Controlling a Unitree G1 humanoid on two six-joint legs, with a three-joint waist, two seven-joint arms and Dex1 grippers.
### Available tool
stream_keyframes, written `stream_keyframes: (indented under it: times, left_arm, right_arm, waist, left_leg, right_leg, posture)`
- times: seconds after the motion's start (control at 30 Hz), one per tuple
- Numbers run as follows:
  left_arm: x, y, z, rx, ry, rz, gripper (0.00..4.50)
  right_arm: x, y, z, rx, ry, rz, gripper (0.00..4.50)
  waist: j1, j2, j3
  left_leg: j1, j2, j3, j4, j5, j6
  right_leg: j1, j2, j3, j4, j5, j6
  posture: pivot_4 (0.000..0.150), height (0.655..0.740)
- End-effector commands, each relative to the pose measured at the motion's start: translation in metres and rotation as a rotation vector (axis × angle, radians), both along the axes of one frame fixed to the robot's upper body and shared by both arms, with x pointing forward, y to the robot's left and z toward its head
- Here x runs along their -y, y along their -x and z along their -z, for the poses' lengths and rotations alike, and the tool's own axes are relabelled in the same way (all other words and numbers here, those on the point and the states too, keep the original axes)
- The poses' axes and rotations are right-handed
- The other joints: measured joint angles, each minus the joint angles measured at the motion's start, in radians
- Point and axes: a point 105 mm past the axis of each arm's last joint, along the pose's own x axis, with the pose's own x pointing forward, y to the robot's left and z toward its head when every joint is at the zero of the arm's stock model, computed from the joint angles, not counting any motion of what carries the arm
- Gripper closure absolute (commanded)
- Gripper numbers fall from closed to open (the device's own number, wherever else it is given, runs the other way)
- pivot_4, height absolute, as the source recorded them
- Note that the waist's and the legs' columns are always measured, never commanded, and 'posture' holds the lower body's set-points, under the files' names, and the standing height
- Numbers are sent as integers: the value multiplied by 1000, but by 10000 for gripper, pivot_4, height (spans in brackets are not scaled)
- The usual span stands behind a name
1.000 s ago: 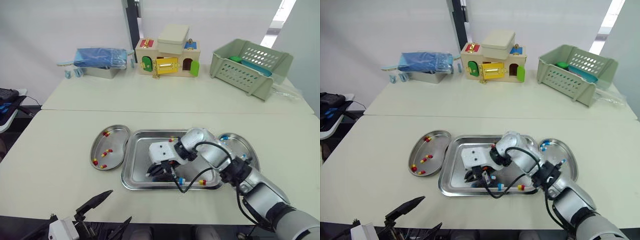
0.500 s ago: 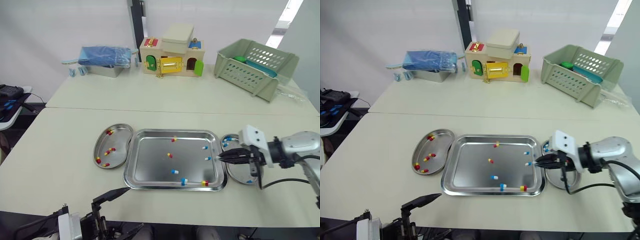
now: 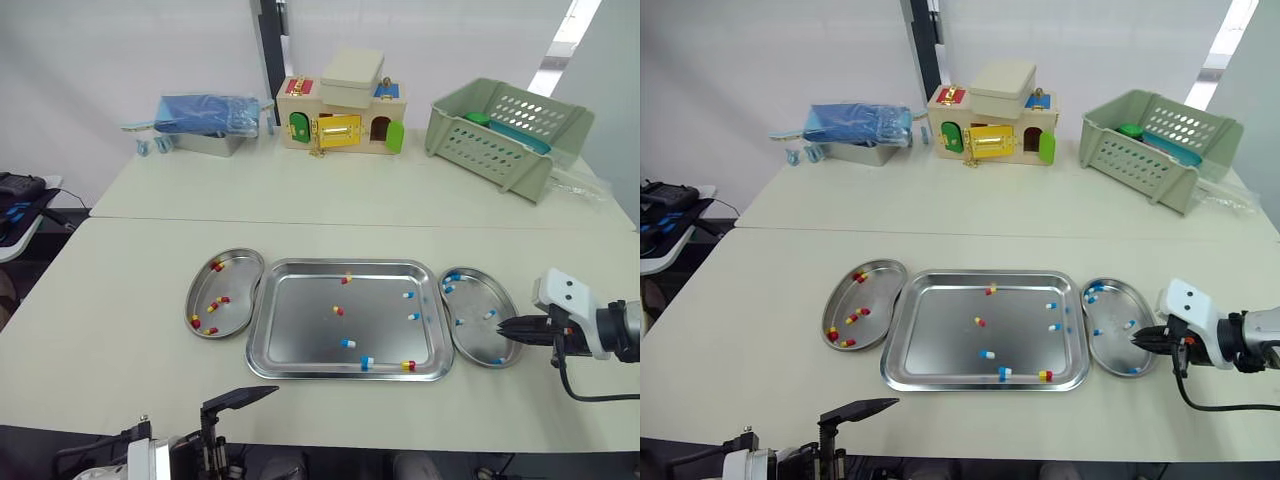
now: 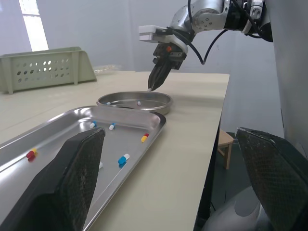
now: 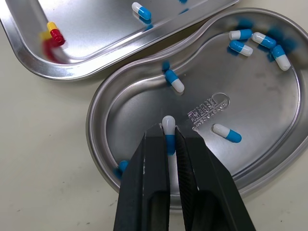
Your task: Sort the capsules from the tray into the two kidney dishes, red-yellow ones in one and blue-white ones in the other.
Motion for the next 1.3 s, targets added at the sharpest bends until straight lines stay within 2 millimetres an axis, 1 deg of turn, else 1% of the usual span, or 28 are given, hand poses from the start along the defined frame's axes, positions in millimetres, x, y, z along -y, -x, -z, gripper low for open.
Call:
stream_keyframes:
  times: [0.03, 0.07, 0.13, 0.2, 0.47, 0.57, 0.6, 0.67, 0.73, 0.83, 1.03, 1.07, 1.13, 1.23, 1.3]
  left_arm:
    - [1, 2, -2, 15, 6, -6, 0]
    - [1, 2, -2, 15, 5, -8, 0]
    - [0, 1, -1, 13, 2, -17, 0]
    - [0, 0, -1, 13, -1, -22, 0]
    - [-3, -5, -2, 13, -6, -64, 0]
    - [-10, -11, -5, -1, -14, -120, 0]
    - [-15, -17, -8, -4, -18, -162, 0]
    - [-26, -27, -14, -4, -28, -239, 0]
    - [-41, -36, -19, -7, -58, -318, 0]
    - [-67, -44, -23, -31, -124, -427, 0]
    - [-138, -65, -43, -100, -241, -697, 0]
    - [-152, -68, -47, -114, -267, -740, 0]
    - [-188, -73, -52, -159, -332, -849, 0]
    - [-213, -76, -56, -199, -379, -912, 0]
    - [-232, -83, -62, -216, -407, -965, 0]
  right_arm:
    - [1, -3, -8, 33, 25, -11, 44872]
    - [1, -3, -8, 31, 25, -12, 44872]
    - [2, -4, -8, 29, 16, -12, 37818]
    - [2, -5, -8, 29, 12, -12, 33600]
    - [5, -5, -13, 44, -17, -11, 12429]
    - [13, -3, -21, 73, -42, -9, 2514]
    - [18, -2, -24, 90, -59, -1, 266]
    - [27, 0, -29, 114, -102, 18, 266]
    - [36, 0, -33, 147, -150, 45, 266]
    - [50, 1, -29, 153, -158, 74, 266]
    - [73, 8, -18, 106, -157, 131, 266]
    - [77, 9, -17, 101, -154, 143, 266]
    - [84, 9, -12, 93, -164, 173, 266]
    - [85, 10, -8, 86, -178, 182, 266]
    - [87, 9, -4, 92, -179, 198, 266]
  waist:
    - [0, 0, 0]
    - [0, 0, 0]
    - [0, 0, 0]
    - [0, 0, 0]
    - [0, 0, 0]
    - [1, 0, 0]
    - [2, 0, 0]
    - [2, -1, 0]
    - [2, -1, 0]
    - [-1, -1, 0]
    - [-1, -1, 0]
    - [-1, -1, 0]
    - [-1, -1, 0]
    - [-7, 0, 1]
    - [-9, 0, 1]
  left_leg:
    - [0, 0, 0, 0, 0, 0]
    - [0, 0, 0, 0, 0, 0]
    - [0, 0, 0, 0, 0, 0]
    - [0, 0, 0, 0, 0, 0]
    - [0, 0, 0, 0, 0, 0]
    - [0, 0, 0, 0, 0, 0]
    - [0, 0, 0, 0, 0, 0]
    - [0, 0, 0, 0, 0, 0]
    - [1, 0, -1, 0, 0, 0]
    - [3, 0, 0, 0, 0, 0]
    - [6, 0, 0, 0, 0, 0]
    - [6, 0, 0, 0, 0, 0]
    - [7, 0, 1, -1, 0, 0]
    - [7, 0, 1, -1, 0, 0]
    - [7, 0, 2, -1, 0, 0]
  right_leg:
    - [0, 0, 0, 0, 0, 0]
    - [0, 0, 0, 0, 0, 0]
    - [0, 0, 0, 0, 0, 0]
    - [0, 0, 0, 0, 0, 0]
    - [0, 0, 0, 0, 0, 0]
    - [0, 0, 0, 0, 0, 0]
    - [0, 0, 0, 0, 0, 0]
    - [1, 0, 0, 0, 0, 0]
    - [1, 0, -1, 0, 0, 0]
    - [3, 0, 0, 0, 0, 0]
    - [5, 0, 0, 0, 0, 0]
    - [5, 0, 0, 0, 0, 0]
    - [5, 0, 0, 0, 0, 0]
    - [5, 0, 1, 0, 0, 0]
    - [5, 0, 1, 0, 0, 0]
  posture:
    - [1500, 7400]
    - [1500, 7400]
    - [1500, 7400]
    - [1500, 7400]
    - [1500, 7400]
    - [1500, 7400]
    - [1500, 7400]
    - [1500, 7400]
    - [1500, 7400]
    - [1500, 7400]
    - [1500, 7400]
    - [1500, 7400]
    - [1500, 7400]
    - [1500, 7400]
    - [1500, 7400]
